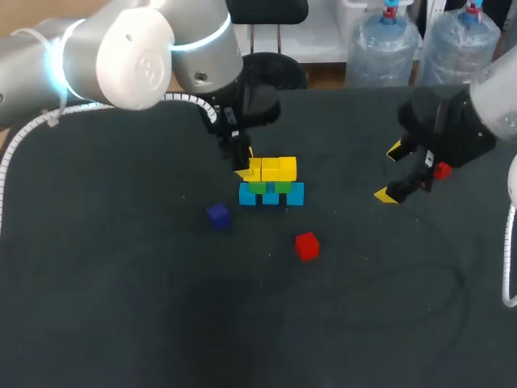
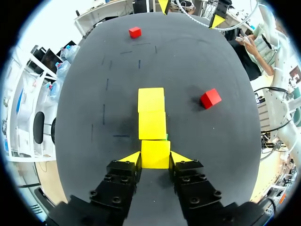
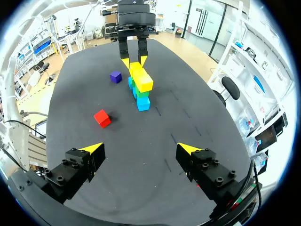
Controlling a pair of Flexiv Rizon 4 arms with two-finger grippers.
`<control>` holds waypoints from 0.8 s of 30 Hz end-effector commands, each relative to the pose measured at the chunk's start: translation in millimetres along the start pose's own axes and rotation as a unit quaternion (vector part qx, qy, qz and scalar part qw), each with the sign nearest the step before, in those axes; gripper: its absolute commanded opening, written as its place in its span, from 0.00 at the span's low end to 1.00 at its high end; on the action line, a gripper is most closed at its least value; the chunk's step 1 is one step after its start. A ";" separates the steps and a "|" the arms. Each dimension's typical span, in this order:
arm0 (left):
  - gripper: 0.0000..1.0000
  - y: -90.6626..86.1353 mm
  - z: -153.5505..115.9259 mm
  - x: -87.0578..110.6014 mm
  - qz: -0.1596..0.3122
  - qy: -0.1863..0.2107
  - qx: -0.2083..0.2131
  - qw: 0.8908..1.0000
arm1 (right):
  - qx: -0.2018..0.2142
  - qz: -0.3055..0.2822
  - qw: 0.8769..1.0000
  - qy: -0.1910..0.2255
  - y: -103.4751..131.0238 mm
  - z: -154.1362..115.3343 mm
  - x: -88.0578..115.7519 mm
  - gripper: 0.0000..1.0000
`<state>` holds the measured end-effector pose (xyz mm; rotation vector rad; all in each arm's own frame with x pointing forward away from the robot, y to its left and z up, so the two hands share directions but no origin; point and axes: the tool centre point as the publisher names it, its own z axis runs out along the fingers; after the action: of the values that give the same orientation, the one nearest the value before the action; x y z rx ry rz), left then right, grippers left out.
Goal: Place the blue cubes, place green cubes on the blue cubes, place the yellow cubes on the green cubes, then place the red cubes on the yellow cubes, and place purple cube on the red cubes.
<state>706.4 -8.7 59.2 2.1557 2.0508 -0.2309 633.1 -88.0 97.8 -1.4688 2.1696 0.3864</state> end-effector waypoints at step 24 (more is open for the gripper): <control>0.37 2.8 2.7 -0.6 -0.003 0.005 0.004 1.000 | -0.001 0.000 1.000 -0.001 -1.0 1.1 -0.1 1.00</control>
<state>706.5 -8.6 57.0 2.1564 2.0573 -0.2321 633.1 -88.0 97.8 -1.4688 2.1696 0.3864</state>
